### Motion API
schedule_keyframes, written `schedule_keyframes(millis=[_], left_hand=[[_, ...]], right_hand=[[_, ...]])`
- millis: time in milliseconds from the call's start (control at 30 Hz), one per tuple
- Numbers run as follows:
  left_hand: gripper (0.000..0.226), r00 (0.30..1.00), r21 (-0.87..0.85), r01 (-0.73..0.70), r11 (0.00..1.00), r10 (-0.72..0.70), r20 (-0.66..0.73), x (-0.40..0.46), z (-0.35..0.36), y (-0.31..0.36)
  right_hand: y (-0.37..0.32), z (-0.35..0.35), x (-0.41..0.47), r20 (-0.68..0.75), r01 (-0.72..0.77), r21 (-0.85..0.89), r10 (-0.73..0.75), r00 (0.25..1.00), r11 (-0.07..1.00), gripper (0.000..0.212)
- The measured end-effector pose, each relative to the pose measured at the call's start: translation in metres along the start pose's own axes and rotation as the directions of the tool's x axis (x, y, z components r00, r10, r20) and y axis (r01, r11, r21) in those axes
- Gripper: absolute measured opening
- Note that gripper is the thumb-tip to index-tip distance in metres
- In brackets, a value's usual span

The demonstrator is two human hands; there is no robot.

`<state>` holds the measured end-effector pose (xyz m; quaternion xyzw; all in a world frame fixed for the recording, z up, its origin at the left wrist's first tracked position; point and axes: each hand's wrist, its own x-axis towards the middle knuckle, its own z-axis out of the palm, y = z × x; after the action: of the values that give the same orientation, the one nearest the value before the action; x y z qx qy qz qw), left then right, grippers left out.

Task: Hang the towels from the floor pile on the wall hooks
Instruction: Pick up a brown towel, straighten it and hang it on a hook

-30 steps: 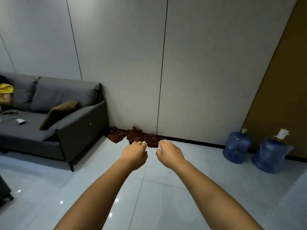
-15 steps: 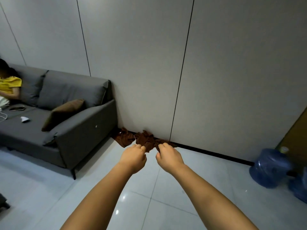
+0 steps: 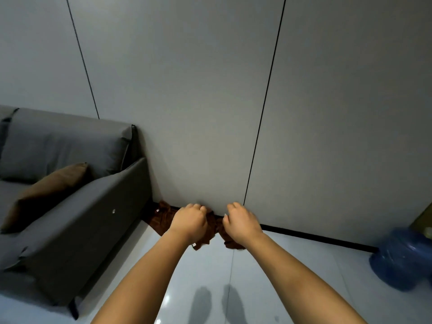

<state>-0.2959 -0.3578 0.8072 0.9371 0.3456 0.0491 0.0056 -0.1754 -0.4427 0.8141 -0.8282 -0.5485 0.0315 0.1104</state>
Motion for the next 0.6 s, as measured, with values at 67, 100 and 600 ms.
schedule_keyframes(millis=[67, 100, 600], left_hand=[[0.03, 1.0, 0.017, 0.001, 1.0, -0.001, 0.012, 0.032, 0.004, -0.02], [0.03, 1.0, 0.025, 0.003, 1.0, -0.004, 0.025, 0.045, 0.007, -0.028], [0.029, 0.992, 0.09, -0.023, 0.996, 0.012, 0.124, 0.287, 0.071, -0.107]], right_hand=[[-0.003, 0.005, 0.032, -0.008, -0.008, 0.015, 0.008, 1.0, 1.0, 0.027], [-0.003, 0.009, 0.045, -0.004, -0.011, 0.02, 0.011, 1.0, 1.0, 0.027], [0.041, 0.073, 0.322, 0.056, 0.022, 0.028, -0.023, 0.998, 0.999, 0.028]])
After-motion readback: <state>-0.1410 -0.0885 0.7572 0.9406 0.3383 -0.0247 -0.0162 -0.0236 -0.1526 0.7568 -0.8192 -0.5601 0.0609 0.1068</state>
